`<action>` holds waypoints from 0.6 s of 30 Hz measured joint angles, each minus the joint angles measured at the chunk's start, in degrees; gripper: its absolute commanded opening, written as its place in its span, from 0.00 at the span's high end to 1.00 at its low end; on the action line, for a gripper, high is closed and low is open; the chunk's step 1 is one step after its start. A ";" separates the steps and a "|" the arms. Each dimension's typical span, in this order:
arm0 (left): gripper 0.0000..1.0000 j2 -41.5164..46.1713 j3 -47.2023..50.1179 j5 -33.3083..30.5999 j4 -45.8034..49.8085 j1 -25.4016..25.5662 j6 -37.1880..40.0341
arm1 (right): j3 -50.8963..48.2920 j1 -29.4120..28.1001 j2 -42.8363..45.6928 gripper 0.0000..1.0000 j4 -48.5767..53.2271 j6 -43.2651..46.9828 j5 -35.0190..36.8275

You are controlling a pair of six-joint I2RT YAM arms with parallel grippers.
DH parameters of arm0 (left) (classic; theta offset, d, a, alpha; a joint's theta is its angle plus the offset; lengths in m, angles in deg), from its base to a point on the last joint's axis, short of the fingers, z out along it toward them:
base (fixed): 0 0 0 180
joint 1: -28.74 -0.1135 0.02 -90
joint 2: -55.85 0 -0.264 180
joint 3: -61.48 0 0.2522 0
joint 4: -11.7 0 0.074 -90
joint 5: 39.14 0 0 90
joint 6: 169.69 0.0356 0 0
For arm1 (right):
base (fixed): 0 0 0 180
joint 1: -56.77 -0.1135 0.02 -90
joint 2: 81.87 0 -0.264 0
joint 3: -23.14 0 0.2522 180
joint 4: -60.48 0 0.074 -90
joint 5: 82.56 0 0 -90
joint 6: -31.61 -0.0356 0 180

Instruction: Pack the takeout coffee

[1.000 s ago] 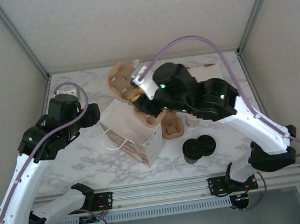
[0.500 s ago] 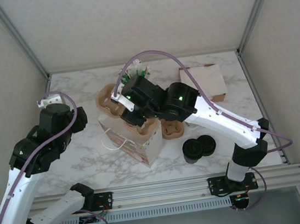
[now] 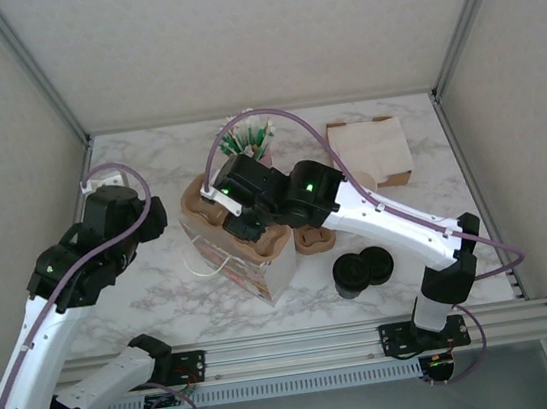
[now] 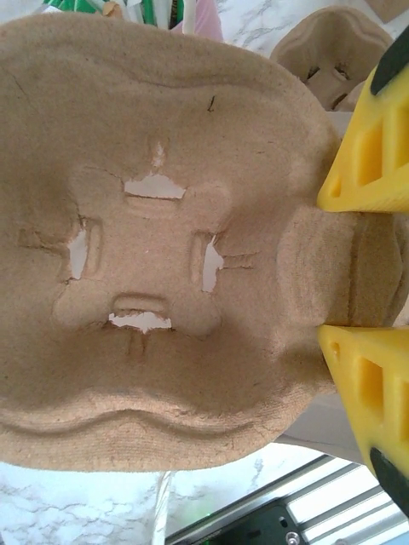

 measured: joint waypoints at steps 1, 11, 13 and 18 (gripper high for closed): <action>0.29 0.00 0.04 0.13 -0.02 0.00 0.00 | 0.00 0.00 0.02 0.68 -0.52 -0.04 0.00; 0.29 0.11 0.15 0.81 -0.02 0.00 -0.02 | 0.04 0.00 0.39 0.68 -4.37 -0.39 0.22; 0.29 0.15 0.15 0.81 -0.02 0.00 -0.02 | 0.04 0.00 0.46 0.68 -5.18 -0.39 0.28; 0.29 0.15 0.22 0.81 -0.04 0.00 -0.04 | 0.59 0.00 0.46 0.68 -6.05 -0.39 0.39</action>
